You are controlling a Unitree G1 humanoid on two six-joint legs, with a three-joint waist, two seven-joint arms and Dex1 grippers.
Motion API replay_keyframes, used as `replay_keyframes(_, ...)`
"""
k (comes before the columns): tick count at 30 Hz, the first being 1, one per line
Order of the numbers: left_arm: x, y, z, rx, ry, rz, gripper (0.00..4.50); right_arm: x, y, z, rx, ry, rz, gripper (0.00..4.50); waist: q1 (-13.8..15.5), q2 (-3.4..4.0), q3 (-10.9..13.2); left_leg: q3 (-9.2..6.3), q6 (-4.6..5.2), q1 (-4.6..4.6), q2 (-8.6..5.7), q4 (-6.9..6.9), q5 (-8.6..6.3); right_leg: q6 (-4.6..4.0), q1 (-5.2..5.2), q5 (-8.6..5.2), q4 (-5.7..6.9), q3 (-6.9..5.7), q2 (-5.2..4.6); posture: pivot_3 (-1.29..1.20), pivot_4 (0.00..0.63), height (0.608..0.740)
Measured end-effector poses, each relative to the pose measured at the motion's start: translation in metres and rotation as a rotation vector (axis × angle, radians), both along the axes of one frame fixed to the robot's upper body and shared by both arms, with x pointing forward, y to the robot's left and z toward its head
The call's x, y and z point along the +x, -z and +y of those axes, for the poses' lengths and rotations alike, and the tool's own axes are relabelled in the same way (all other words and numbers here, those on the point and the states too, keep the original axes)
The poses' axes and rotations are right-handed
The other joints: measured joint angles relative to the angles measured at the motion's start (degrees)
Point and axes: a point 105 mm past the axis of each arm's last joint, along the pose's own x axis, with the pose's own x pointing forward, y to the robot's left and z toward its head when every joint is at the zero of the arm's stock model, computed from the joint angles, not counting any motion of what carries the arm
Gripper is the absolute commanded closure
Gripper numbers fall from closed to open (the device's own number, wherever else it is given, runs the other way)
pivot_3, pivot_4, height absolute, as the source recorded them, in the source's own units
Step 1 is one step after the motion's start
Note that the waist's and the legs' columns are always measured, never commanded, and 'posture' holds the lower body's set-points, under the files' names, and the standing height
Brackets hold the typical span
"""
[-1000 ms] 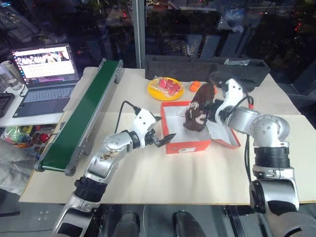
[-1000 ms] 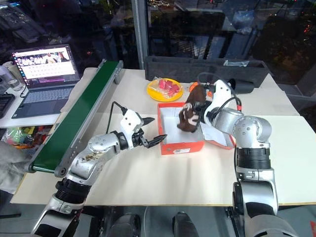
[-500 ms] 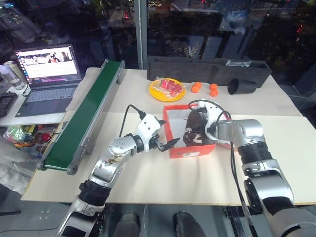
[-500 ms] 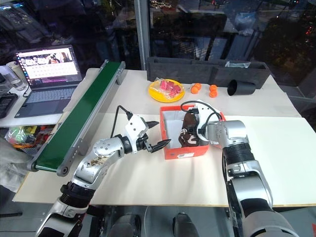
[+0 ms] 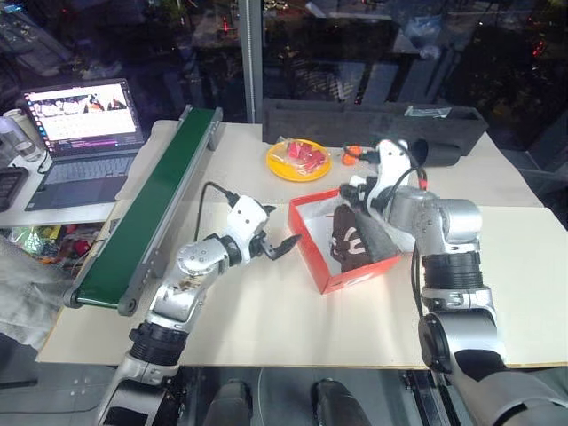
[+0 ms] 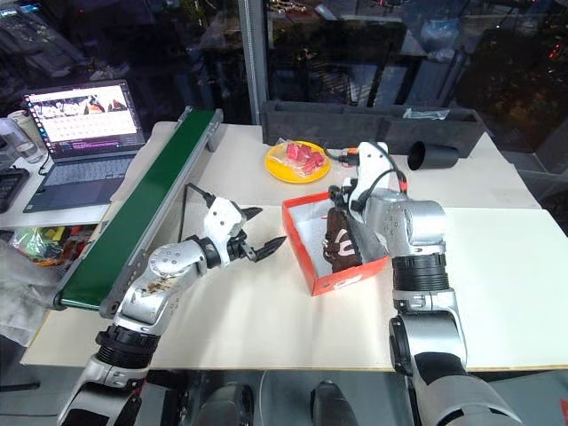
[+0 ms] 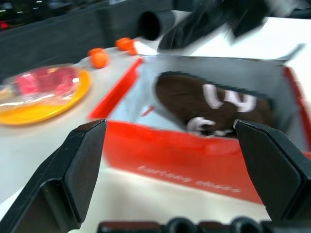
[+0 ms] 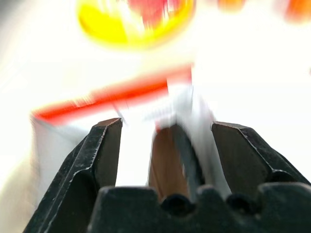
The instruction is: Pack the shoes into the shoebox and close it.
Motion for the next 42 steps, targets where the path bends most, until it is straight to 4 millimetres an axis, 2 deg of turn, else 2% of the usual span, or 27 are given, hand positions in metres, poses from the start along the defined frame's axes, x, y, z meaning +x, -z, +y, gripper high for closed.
replay_keyframes(2,0.015,-0.006,0.027,-0.063,-0.151,-0.008,0.0,-0.007,-0.017,0.01,0.003,-0.05,-0.078,0.99,0.0,0.0,0.0,-0.01,0.0,0.0,0.0,0.01,0.0,0.0,0.0,0.0,0.01,0.0,0.0,0.0,0.15,0.681)
replay_keyframes(4,0.027,-0.015,0.053,-0.124,-0.282,-0.021,0.0,-0.02,-0.031,0.025,0.036,-0.171,-0.159,0.99,0.0,0.0,0.0,-0.04,0.0,0.0,0.01,0.0,0.0,0.0,0.0,0.0,-0.01,-0.02,0.01,0.0,0.15,0.681)
replay_keyframes(7,0.039,-0.025,0.089,-0.2,-0.451,-0.023,0.0,-0.061,-0.038,0.057,0.058,-0.469,-0.268,0.99,0.1,0.0,0.0,-0.12,0.04,-0.02,0.01,-0.04,-0.03,0.02,0.05,-0.01,-0.11,-0.11,-0.01,0.0,0.15,0.681)
replay_keyframes(9,0.042,-0.02,0.115,-0.214,-0.545,0.008,0.0,-0.096,-0.024,0.073,0.043,-0.671,-0.275,0.99,0.2,0.0,0.0,-0.24,0.09,-0.02,-0.01,-0.04,-0.07,0.03,0.14,-0.02,-0.17,-0.27,-0.06,0.0,0.15,0.681)
replay_keyframes(11,0.043,-0.01,0.139,-0.202,-0.625,0.061,0.0,-0.124,0.003,0.078,0.007,-0.813,-0.215,0.99,0.3,-0.01,0.0,-0.27,0.09,-0.05,-0.05,-0.02,-0.07,0.03,0.16,-0.02,-0.21,-0.36,-0.12,0.0,0.15,0.681)
replay_keyframes(12,0.042,-0.007,0.149,-0.197,-0.654,0.073,0.0,-0.13,0.015,0.078,-0.003,-0.845,-0.176,0.99,0.3,-0.03,0.0,-0.27,0.08,-0.05,-0.05,0.01,-0.07,0.02,0.16,-0.02,-0.23,-0.36,-0.13,0.0,0.15,0.681)
replay_keyframes(14,0.042,-0.004,0.159,-0.198,-0.682,0.093,0.0,-0.136,0.031,0.079,-0.014,-0.873,-0.127,0.48,0.3,-0.03,0.0,-0.26,0.03,0.0,-0.05,0.07,-0.03,0.01,0.19,-0.01,-0.13,-0.36,-0.13,0.0,0.15,0.681)
replay_keyframes(16,0.042,-0.001,0.165,-0.186,-0.689,0.109,0.0,-0.138,0.039,0.079,-0.029,-0.876,-0.119,0.05,0.3,-0.04,0.0,-0.28,0.02,0.08,-0.03,0.07,0.0,-0.01,0.22,0.0,-0.07,-0.38,-0.09,0.0,0.15,0.681)
replay_keyframes(21,0.041,0.009,0.187,-0.136,-0.732,0.151,0.0,-0.133,0.069,0.074,-0.135,-0.842,-0.083,0.05,0.1,-0.04,0.0,-0.26,0.01,0.13,0.0,0.06,0.01,-0.04,0.19,0.0,-0.03,-0.39,-0.06,0.0,0.15,0.681)
replay_keyframes(24,0.041,0.011,0.188,-0.111,-0.732,0.154,0.0,-0.133,0.069,0.079,-0.164,-0.847,-0.126,0.05,0.3,-0.05,0.0,-0.27,0.01,0.1,-0.01,0.04,0.01,-0.04,0.18,-0.01,-0.04,-0.39,-0.07,0.0,0.15,0.681)
replay_keyframes(29,0.041,0.014,0.186,-0.098,-0.716,0.168,0.0,-0.137,0.08,0.086,-0.197,-0.873,-0.122,0.05,0.6,-0.07,0.0,-0.27,0.0,0.08,-0.02,0.05,0.0,-0.04,0.19,-0.01,-0.05,-0.4,-0.08,0.0,0.15,0.681)
replay_keyframes(42,0.042,0.016,0.19,-0.084,-0.736,0.177,0.0,-0.135,0.084,0.087,-0.177,-0.848,-0.111,0.05,1.2,-0.07,0.0,-0.27,0.0,0.09,-0.01,0.06,0.01,-0.05,0.19,-0.01,0.0,-0.41,-0.07,0.0,0.15,0.681)
